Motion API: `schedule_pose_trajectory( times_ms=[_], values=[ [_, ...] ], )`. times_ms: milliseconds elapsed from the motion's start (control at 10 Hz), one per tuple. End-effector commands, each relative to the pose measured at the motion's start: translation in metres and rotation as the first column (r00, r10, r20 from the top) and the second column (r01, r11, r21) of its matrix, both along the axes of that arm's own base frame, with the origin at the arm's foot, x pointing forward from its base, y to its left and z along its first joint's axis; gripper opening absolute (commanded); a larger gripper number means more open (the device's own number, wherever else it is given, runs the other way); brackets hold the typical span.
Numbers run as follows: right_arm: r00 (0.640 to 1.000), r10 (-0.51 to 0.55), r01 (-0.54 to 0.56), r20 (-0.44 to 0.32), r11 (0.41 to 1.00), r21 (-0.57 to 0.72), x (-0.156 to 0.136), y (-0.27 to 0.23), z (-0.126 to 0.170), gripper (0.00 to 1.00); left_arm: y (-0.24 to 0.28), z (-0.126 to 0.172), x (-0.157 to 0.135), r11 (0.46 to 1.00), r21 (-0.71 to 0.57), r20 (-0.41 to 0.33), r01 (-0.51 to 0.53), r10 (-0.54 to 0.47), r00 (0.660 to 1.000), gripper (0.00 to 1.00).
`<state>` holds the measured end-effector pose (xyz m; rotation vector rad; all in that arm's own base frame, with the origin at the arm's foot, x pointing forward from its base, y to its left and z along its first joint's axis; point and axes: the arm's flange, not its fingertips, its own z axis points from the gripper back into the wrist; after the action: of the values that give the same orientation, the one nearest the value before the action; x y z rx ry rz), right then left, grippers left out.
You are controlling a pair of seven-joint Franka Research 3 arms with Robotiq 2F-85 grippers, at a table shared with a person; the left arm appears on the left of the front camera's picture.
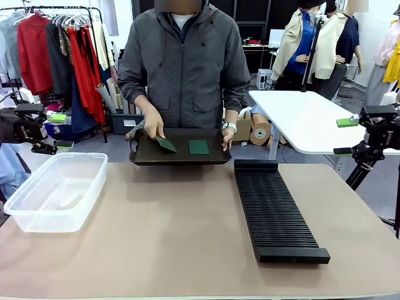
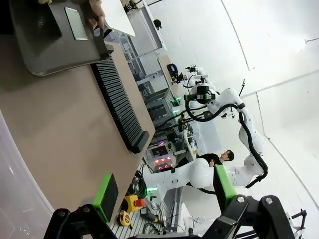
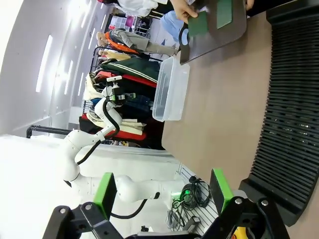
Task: Sort PCBs into racks and boxes based on the side picked up.
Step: Pick up the Blank PCB handed by the Human.
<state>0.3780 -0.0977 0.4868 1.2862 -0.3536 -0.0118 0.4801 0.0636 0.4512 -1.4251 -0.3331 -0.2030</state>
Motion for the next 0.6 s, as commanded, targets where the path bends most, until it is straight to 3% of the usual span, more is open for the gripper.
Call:
schedule_pose_trajectory(
  times_ms=[0,500],
  values=[
    [1.0,-0.015,0.015,0.007,1.0,0.011,-0.0033,0.0029,-0.0003,1.0,0.0005,0.001,-0.0034,1.0,-0.004,0.001,-0.008,0.008,1.0,1.0],
    [1.0,-0.015,0.015,0.007,1.0,0.011,-0.0033,0.0029,-0.0003,1.0,0.0005,0.001,-0.0034,1.0,-0.004,0.001,-0.008,0.008,1.0,1.0]
  ],
)
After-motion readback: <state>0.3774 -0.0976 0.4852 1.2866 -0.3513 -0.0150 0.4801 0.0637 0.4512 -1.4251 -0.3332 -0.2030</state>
